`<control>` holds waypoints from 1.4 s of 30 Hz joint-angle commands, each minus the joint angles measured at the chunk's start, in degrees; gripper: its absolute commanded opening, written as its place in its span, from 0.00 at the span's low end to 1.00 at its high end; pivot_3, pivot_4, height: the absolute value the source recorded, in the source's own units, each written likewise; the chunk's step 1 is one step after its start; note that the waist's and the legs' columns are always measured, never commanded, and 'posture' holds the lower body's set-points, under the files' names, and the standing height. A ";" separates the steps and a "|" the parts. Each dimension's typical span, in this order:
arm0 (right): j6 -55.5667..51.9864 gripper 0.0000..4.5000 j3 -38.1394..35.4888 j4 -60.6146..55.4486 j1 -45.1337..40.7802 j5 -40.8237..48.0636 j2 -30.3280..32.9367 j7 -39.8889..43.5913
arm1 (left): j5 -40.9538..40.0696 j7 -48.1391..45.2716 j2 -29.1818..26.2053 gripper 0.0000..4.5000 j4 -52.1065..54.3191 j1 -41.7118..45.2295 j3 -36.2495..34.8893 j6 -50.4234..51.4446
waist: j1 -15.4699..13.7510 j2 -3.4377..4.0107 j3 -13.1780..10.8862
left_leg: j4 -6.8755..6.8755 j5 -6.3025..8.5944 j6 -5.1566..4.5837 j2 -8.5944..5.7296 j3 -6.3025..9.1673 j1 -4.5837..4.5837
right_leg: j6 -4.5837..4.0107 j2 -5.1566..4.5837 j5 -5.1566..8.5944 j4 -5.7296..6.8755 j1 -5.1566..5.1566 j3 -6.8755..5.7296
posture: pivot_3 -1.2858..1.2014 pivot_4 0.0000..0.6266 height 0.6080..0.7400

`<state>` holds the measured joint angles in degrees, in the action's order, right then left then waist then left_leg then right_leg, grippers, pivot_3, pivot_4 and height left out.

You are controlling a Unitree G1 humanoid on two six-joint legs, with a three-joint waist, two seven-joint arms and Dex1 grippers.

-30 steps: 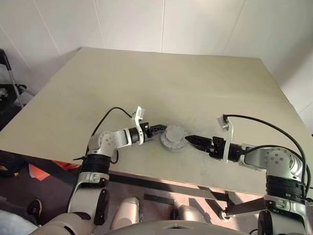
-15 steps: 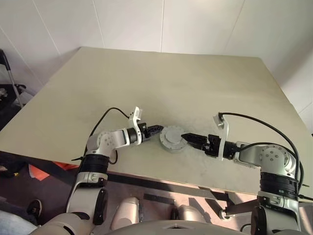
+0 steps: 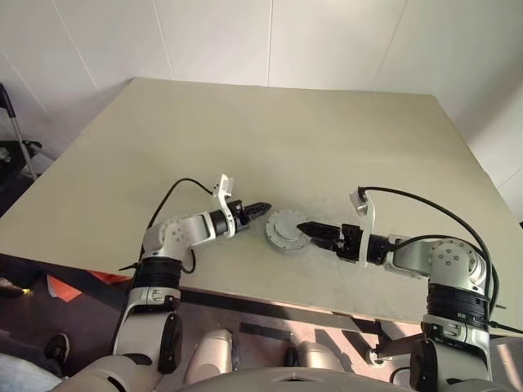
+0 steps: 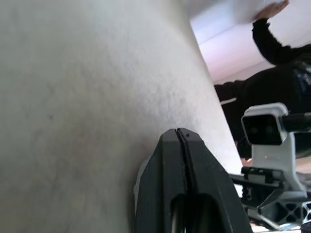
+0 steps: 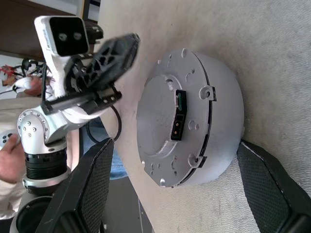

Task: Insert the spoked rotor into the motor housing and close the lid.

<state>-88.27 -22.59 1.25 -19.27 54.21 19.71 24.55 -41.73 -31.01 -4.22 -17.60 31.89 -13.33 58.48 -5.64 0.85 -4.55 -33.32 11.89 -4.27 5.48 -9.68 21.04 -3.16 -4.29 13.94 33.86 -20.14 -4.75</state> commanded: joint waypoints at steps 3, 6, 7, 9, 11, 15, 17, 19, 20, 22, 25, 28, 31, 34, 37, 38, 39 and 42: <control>0.65 0.99 1.51 0.68 -0.57 -1.04 0.13 0.34 | -5.12 -2.75 -0.22 0.00 3.01 0.66 -0.92 3.78 | -0.02 -0.02 0.01 | -0.01 0.00 0.00 0.00 -0.01 -0.02 | 0.00 0.00 0.00 0.00 0.02 0.00 | 0.52 0.00 1.00; 0.90 0.99 1.72 0.44 -0.46 -1.13 0.24 0.45 | -5.25 -2.94 -0.74 0.00 3.82 -0.33 1.25 7.20 | -0.01 -0.03 0.01 | -0.01 0.00 0.00 0.00 -0.01 -0.03 | 0.00 0.00 -0.01 0.00 0.02 0.00 | 0.52 0.00 1.00; 0.94 0.99 1.77 0.34 -0.41 -1.15 0.25 0.43 | -4.78 -2.99 -1.12 0.00 3.96 -0.92 2.51 8.32 | 0.00 -0.03 0.02 | -0.01 0.00 0.00 0.00 -0.01 -0.03 | 0.00 0.00 -0.01 0.01 0.02 0.00 | 0.52 0.00 1.00; 1.04 0.99 1.85 0.27 -0.35 -1.22 0.31 0.41 | -3.90 -3.08 -2.07 0.00 3.88 -1.94 4.43 9.92 | 0.01 -0.03 0.02 | -0.01 -0.01 0.01 0.00 -0.01 -0.04 | 0.00 0.00 -0.01 0.03 0.02 0.00 | 0.52 0.00 1.00; 1.17 0.99 1.75 0.41 -0.35 -1.31 0.36 0.39 | -3.14 -2.88 -3.06 0.00 3.76 -2.57 5.57 10.49 | 0.01 -0.03 0.02 | 0.00 -0.02 0.03 0.00 -0.01 -0.06 | 0.00 0.00 -0.01 0.04 0.02 0.00 | 0.52 0.00 1.00; 1.48 0.99 1.55 0.85 -0.58 -1.61 0.14 0.11 | -1.71 -2.61 -5.07 0.00 3.41 -3.62 7.22 10.92 | -0.03 -0.04 0.07 | 0.00 -0.03 0.04 0.00 -0.01 -0.12 | 0.00 0.00 -0.01 0.04 0.08 0.00 | 0.52 0.00 1.00; 1.49 0.99 1.55 0.72 -0.58 -1.62 -0.38 -0.14 | -1.52 -2.43 -5.20 0.00 3.42 -3.86 7.44 10.82 | -0.04 -0.06 0.08 | 0.00 -0.03 0.04 0.00 -0.01 -0.19 | 0.00 0.00 -0.01 0.04 0.16 0.00 | 0.52 0.00 1.00; 1.42 0.99 1.48 0.64 -0.68 -1.59 -0.94 -0.36 | -1.44 -2.23 -4.97 0.00 3.41 -3.89 7.37 10.62 | -0.04 -0.11 0.12 | 0.00 -0.03 0.05 0.00 -0.01 -0.25 | 0.00 0.00 -0.01 0.04 0.19 0.01 | 0.52 0.00 1.00; 1.43 0.99 1.45 0.76 -0.82 -1.65 -1.16 -0.45 | -1.40 -2.11 -4.77 0.00 3.35 -3.83 7.33 10.50 | -0.04 -0.11 0.12 | 0.00 -0.04 0.07 0.00 -0.01 -0.29 | 0.00 0.00 -0.01 0.04 0.22 0.00 | 0.52 0.00 1.00; 1.35 0.99 1.17 1.13 -1.29 -1.70 -1.65 -0.69 | -1.30 -1.89 -4.42 0.00 3.28 -3.75 7.28 10.24 | -0.03 -0.11 0.12 | 0.00 -0.04 0.08 0.00 -0.01 -0.35 | 0.00 0.00 -0.01 0.04 0.28 0.01 | 0.52 0.00 1.00; 1.19 0.99 0.44 1.87 -2.48 -1.56 -2.82 -1.32 | -1.13 -1.63 -4.07 0.00 3.22 -3.72 7.25 9.91 | 0.00 -0.11 0.12 | 0.01 -0.05 0.09 0.00 -0.01 -0.45 | 0.01 0.00 -0.01 0.04 0.38 0.01 | 0.52 0.00 1.00; 1.42 0.99 0.20 2.35 -3.28 -1.67 -4.32 -2.20 | -0.94 -1.44 -3.88 0.00 3.08 -3.66 7.19 9.56 | 0.08 -0.11 0.12 | 0.02 -0.08 0.14 0.01 -0.01 -0.49 | 0.01 0.00 0.00 0.04 0.38 0.01 | 0.52 0.00 1.00; 1.46 0.99 0.16 2.62 -3.80 -1.96 -6.23 -2.93 | -0.76 -1.25 -3.78 0.00 3.07 -3.63 7.14 9.17 | 0.09 -0.11 0.12 | 0.09 -0.10 0.17 0.02 -0.01 -0.50 | 0.00 0.00 -0.01 0.04 0.36 0.01 | 0.52 0.00 1.00; 1.23 0.99 0.36 2.36 -3.95 -2.02 -7.30 -3.17 | -0.62 -1.08 -3.72 0.00 3.13 -3.65 7.09 8.96 | 0.13 -0.11 0.12 | 0.15 -0.10 0.17 0.02 -0.02 -0.49 | 0.00 0.00 -0.01 0.04 0.32 0.01 | 0.52 0.00 1.00; 1.24 0.99 0.74 2.21 -4.19 -2.07 -8.10 -3.37 | -0.31 -0.93 -3.70 0.00 3.09 -3.65 6.99 8.64 | 0.12 -0.11 0.12 | 0.20 -0.10 0.17 0.02 -0.02 -0.48 | -0.01 0.00 -0.01 0.03 0.28 0.00 | 0.52 0.00 1.00; 1.33 0.99 0.90 2.27 -4.27 -2.20 -8.17 -3.38 | -0.22 -0.89 -3.69 0.00 3.05 -3.66 6.94 8.55 | 0.11 -0.11 0.12 | 0.20 -0.10 0.17 0.02 -0.03 -0.47 | -0.01 0.00 -0.01 0.03 0.27 0.01 | 0.52 0.00 1.00; 1.47 0.96 0.96 2.49 -4.39 -2.40 -8.20 -3.42 | -0.15 -0.86 -3.69 0.00 3.04 -3.67 6.91 8.48 | 0.10 -0.11 0.12 | 0.20 -0.10 0.17 0.02 -0.03 -0.46 | -0.01 0.00 -0.01 0.02 0.27 0.00 | 0.52 0.00 1.00; 1.71 0.79 0.40 3.51 -5.02 -2.78 -8.13 -3.57 | 0.02 -0.80 -3.73 0.00 2.81 -3.66 6.85 8.13 | 0.07 -0.11 0.12 | 0.20 -0.10 0.17 0.02 -0.04 -0.40 | -0.01 0.00 -0.01 0.01 0.22 0.01 | 0.52 0.00 1.00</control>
<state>-86.67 -22.38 5.09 -22.80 50.85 12.03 20.82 -42.48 -32.19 -8.03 -14.91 28.44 -6.87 66.57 -5.57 0.74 -4.43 -33.12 11.79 -4.10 5.50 -9.72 20.67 -3.17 -4.29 13.93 33.87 -19.96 -4.74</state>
